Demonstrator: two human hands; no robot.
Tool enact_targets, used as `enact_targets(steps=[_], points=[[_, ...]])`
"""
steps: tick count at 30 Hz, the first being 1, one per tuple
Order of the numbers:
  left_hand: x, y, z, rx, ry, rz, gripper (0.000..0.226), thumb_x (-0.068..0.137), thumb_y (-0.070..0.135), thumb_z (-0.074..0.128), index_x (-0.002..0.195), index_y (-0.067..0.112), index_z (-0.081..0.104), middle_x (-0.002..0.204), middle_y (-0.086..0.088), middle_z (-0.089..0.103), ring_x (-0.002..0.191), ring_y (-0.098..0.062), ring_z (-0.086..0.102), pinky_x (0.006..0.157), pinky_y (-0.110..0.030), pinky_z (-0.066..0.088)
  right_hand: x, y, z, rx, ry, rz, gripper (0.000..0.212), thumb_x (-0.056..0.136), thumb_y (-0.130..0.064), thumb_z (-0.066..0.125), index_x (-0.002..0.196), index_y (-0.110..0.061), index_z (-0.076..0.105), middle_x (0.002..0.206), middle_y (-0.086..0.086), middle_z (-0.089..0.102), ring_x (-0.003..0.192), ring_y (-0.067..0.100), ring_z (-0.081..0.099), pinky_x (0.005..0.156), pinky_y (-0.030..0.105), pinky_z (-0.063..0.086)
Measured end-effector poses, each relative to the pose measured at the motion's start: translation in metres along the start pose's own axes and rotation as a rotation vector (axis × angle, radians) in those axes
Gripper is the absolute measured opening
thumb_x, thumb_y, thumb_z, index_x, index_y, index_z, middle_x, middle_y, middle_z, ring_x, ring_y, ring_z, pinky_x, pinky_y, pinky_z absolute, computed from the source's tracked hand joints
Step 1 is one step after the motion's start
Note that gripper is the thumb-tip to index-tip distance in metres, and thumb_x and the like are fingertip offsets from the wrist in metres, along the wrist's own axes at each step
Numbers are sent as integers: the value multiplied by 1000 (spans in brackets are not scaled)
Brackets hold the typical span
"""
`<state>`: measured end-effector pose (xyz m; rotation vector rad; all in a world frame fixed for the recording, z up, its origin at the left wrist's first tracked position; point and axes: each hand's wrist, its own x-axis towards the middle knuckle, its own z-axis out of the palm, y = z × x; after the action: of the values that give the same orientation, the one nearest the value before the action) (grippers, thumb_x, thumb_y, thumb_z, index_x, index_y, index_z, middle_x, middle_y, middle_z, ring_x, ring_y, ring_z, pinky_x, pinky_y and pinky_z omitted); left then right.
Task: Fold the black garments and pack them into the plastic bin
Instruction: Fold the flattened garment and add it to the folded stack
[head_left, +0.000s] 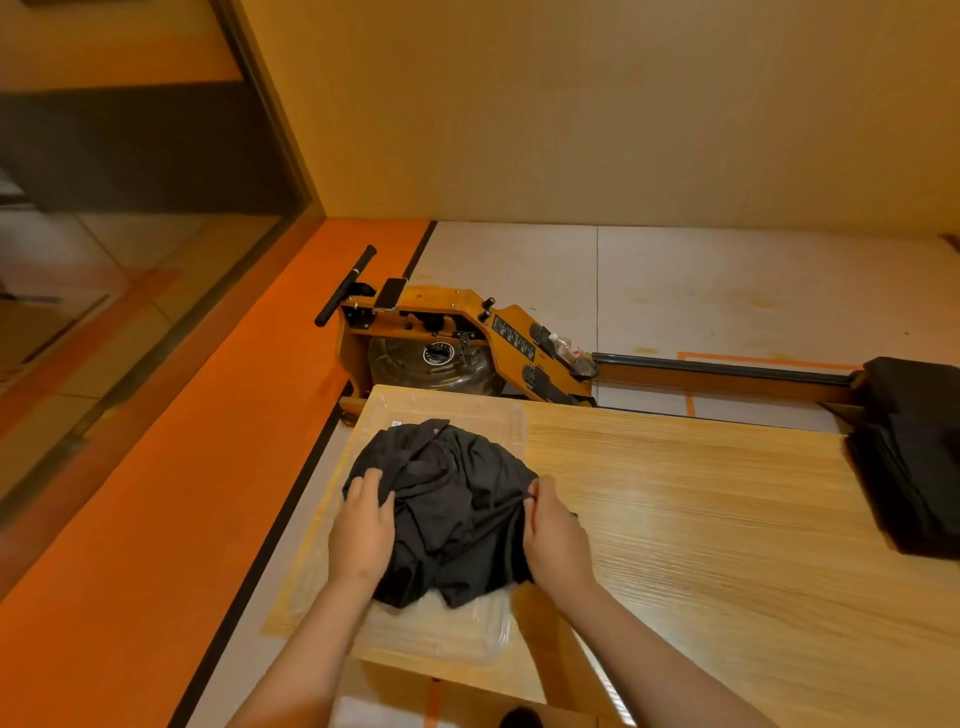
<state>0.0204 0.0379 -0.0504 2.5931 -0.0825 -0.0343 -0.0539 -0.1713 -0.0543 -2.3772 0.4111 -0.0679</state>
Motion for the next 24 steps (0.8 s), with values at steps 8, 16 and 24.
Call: enact_targets(steps=[8,16,24], points=[[58,85,-92,-339,368,172,30,101,18,44,129,8,46,130,-10,51,120,-27,49,97,-43,46,39,-60,-99,498,398,-121,6,103,-19,31,103,-18,37,79,-1,50,69,18,53,59,35,44],[70,129,-120,-117,498,318,26,98,24,51,122,12,54,111,-2,54,81,-18,52,61,-29,36,51,-66,-170,469,740,-218,6,102,-11,36,105,-8,39,75,-9,43,63,3,46,54,20,34],[37,106,-34,141,153,145,16,88,32,64,100,21,62,106,2,59,108,-22,52,89,-37,45,33,14,-130,257,428,-121,3,98,-21,52,97,-25,52,94,-8,60,91,11,58,72,26,50]])
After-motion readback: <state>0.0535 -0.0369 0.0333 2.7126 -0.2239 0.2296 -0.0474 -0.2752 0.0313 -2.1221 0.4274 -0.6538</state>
